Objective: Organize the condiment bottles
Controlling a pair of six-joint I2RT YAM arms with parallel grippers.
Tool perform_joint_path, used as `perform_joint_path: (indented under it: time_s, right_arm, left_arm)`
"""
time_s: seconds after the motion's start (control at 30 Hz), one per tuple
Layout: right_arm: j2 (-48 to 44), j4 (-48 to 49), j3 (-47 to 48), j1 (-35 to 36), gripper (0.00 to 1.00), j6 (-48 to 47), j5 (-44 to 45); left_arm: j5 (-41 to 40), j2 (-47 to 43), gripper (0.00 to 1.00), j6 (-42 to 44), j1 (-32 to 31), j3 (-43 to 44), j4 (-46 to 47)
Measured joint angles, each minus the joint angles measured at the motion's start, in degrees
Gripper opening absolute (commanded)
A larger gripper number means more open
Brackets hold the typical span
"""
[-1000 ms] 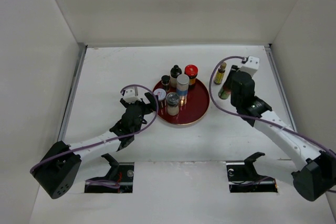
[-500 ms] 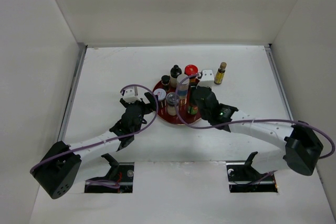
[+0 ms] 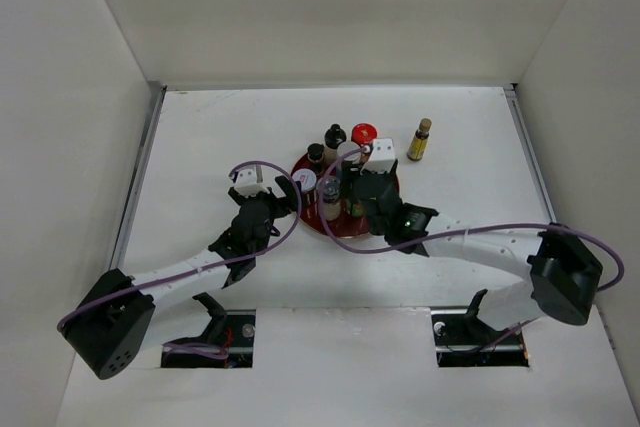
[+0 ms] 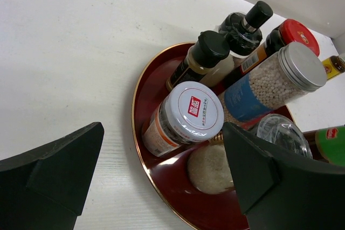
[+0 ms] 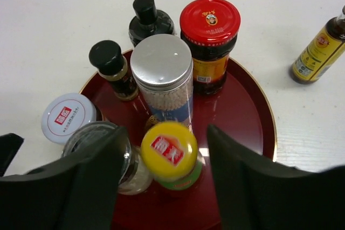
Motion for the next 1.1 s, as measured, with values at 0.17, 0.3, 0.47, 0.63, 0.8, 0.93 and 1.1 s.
perform_joint_path:
  time_s: [0.17,0.3,0.47,0.63,0.8,0.93,1.1]
  right_arm:
    - [-4.61,-0.31,-0.85,-0.02,0.90,0.02,0.17]
    - [-14.93,-0.52,-4.50,-2.54,0.91,0.17,-0.81]
    - [-19.87,0.35,-5.90,-21.77,0.91,1.77,-6.99]
    - [-5.05,-0.61,1.68,-35.89,0.92,2.27,-14.82]
    - [8.61,-2.82,10.78,-38.49,0.92,-0.46,-19.37]
    - [14.36,-3.39,15.34,-39.43,0.84,-2.05,-21.09]
    - [18.95,-3.82,18.80,-40.52,0.68,-2.97,-21.59]
  left_arm:
    - [0.00,0.00,0.93,0.00,0.00,0.00,0.00]
    - [0.00,0.00,0.93,0.00,0.02,0.00,0.00]
    - [0.00,0.00,0.93,0.00,-0.02,0.00,0.04]
    - [-0.02,0.02,0.93,-0.04,0.09,-0.11,1.03]
    - [-0.17,-0.02,0.93,-0.22,0.46,-1.36,3.28]
    - [-0.22,0.31,0.93,-0.37,0.48,-2.03,4.59]
    - [-0.20,1.81,0.93,-0.79,0.48,-2.03,5.62]
